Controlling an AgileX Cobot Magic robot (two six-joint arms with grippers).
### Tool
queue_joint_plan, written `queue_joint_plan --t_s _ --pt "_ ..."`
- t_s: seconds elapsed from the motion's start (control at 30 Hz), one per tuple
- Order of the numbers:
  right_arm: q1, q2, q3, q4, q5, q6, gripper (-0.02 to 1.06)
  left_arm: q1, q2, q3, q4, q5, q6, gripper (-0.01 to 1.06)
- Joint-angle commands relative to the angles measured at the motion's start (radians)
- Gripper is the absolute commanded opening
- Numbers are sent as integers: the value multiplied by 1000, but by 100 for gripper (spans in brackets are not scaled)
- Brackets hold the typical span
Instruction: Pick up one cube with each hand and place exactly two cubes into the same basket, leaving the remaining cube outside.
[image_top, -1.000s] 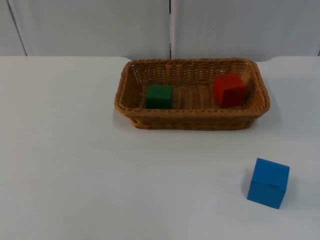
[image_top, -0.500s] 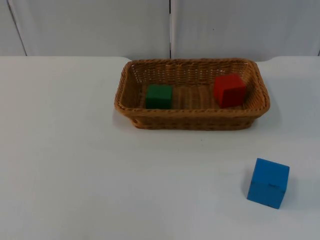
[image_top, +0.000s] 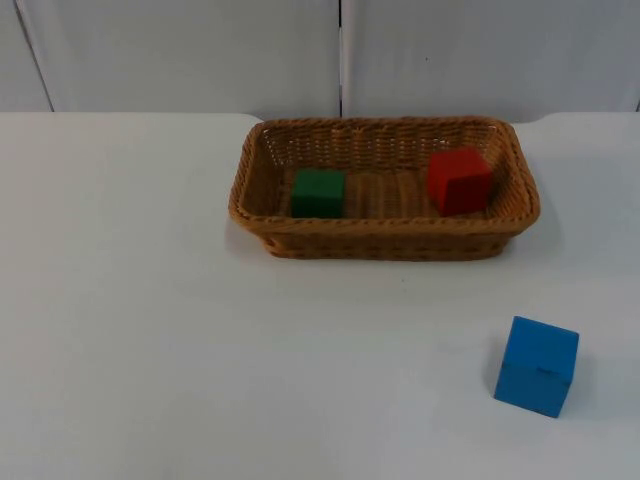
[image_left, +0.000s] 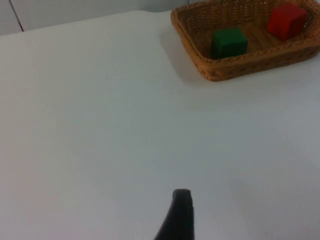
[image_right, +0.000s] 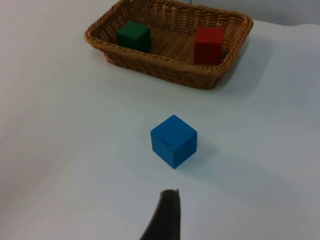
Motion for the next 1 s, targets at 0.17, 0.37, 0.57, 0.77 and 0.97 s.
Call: queue_joint_plan --t_s 0.17,0.37,0.57,0.77,0.97 --pt "-1 -3 2 -6 -5 3 102 -3 -4 6 5 -12 -9 105" --pt "-1 -3 2 -6 -5 3 105 -3 -4 6 5 -12 -9 105" --pt "-1 -3 2 -6 -5 3 105 -3 -4 6 5 -12 -9 105" --pt "-1 -3 2 -6 -5 3 105 -3 -4 6 5 -12 -9 105" --pt "-1 -3 2 12 -5 3 105 -3 -4 6 5 -12 -9 105"
